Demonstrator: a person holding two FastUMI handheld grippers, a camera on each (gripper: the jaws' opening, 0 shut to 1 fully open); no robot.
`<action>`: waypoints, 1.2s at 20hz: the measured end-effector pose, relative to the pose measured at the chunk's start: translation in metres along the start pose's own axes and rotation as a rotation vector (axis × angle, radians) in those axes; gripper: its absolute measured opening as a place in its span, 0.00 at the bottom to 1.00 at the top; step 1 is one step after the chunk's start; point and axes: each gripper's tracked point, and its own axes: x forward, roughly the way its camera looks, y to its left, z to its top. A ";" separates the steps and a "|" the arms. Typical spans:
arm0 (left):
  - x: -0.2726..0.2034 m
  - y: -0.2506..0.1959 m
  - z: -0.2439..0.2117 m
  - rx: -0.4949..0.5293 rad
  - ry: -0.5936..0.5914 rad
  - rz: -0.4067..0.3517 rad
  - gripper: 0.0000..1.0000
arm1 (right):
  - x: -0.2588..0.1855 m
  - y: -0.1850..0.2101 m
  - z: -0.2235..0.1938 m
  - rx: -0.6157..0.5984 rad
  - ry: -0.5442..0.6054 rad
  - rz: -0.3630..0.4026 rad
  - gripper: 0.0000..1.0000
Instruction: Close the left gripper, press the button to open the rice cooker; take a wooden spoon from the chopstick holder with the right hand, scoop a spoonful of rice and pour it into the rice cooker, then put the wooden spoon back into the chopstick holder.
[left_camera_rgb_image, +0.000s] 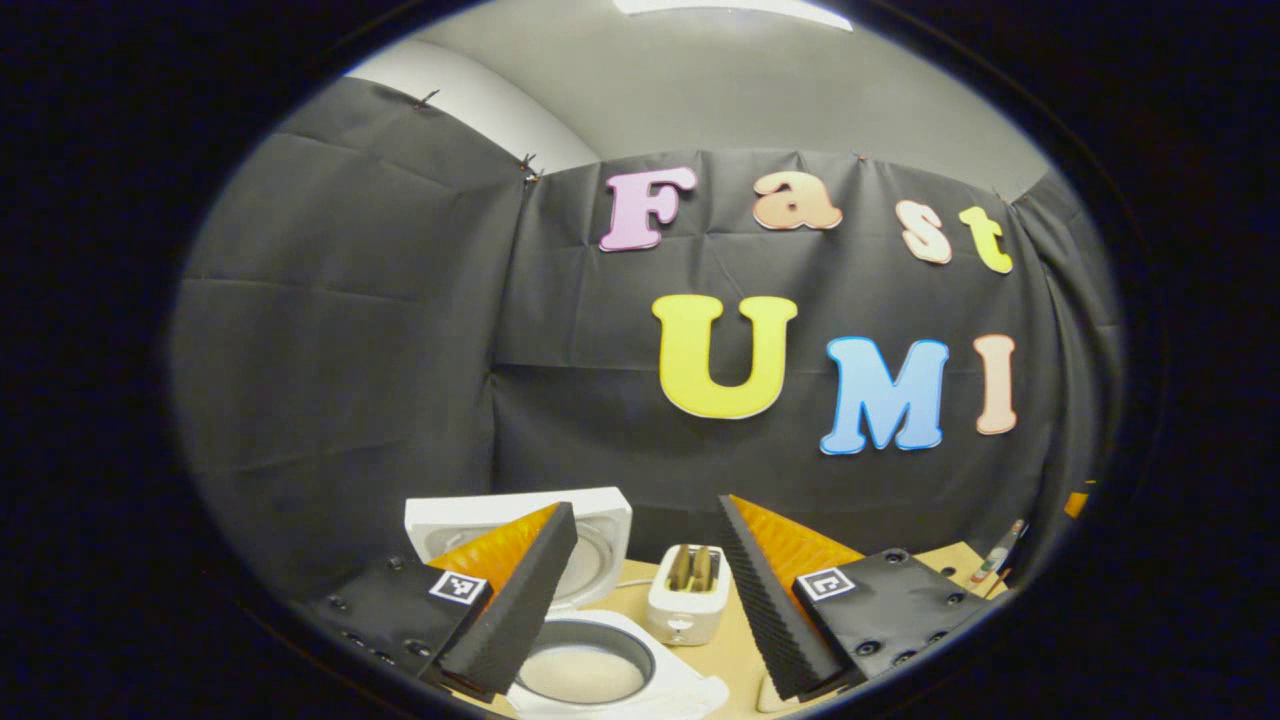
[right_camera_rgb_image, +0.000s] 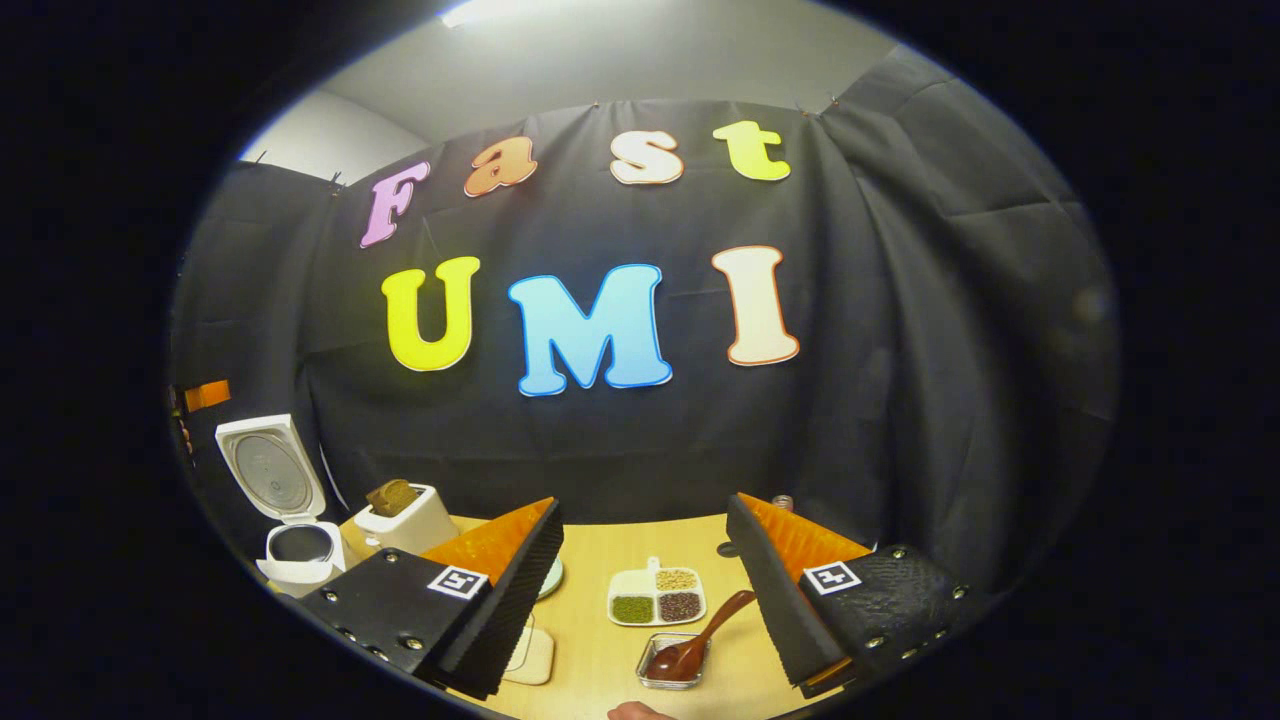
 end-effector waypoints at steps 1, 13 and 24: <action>0.013 0.011 0.007 -0.011 0.000 0.011 0.98 | 0.000 0.007 0.001 -0.009 0.004 0.007 0.99; 0.149 0.112 -0.027 -0.064 0.056 0.114 0.96 | -0.010 0.014 -0.001 -0.020 0.008 -0.088 0.99; 0.186 0.146 -0.076 -0.037 0.181 0.252 0.98 | -0.010 0.001 -0.016 0.008 0.050 -0.130 0.99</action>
